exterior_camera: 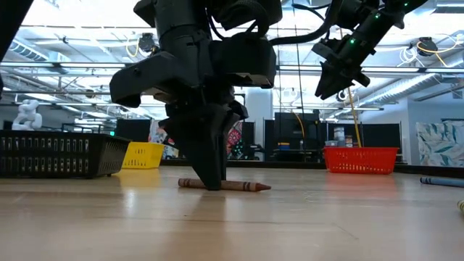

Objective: Sort crayons
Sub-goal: Put the brown crayon into the black bin

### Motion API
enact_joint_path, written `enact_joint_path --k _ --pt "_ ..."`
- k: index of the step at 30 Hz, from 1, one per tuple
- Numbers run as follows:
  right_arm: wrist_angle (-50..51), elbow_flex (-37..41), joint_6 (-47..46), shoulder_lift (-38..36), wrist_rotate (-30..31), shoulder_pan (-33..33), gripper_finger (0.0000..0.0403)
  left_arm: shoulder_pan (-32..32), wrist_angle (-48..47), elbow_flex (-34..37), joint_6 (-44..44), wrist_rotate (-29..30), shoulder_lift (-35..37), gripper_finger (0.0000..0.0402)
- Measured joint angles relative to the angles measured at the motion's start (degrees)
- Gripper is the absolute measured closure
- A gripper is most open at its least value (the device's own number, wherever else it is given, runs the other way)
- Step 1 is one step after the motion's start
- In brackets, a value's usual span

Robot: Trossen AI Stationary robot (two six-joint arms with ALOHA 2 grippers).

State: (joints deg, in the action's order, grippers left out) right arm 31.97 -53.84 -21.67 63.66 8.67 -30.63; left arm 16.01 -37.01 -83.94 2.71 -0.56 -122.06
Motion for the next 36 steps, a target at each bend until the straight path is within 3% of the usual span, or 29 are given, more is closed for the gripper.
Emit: enact_joint_path --k 2,17,29,36 --pt "0.00 0.00 0.00 0.00 0.00 0.00 0.0307 0.00 -0.01 0.00 0.85 -0.27 0.00 0.0392" --pt "0.00 -0.02 0.03 0.00 0.00 0.00 0.0307 0.81 -0.35 0.26 -0.08 -0.74 2.35 0.0392" --pt "0.19 -0.04 0.03 0.00 0.02 0.00 0.0307 1.97 -18.92 0.26 -7.00 -0.85 9.57 0.0393" --pt "0.31 -0.04 0.06 0.00 0.02 0.00 0.0307 3.31 -24.58 0.17 -10.55 -0.47 12.47 0.0393"
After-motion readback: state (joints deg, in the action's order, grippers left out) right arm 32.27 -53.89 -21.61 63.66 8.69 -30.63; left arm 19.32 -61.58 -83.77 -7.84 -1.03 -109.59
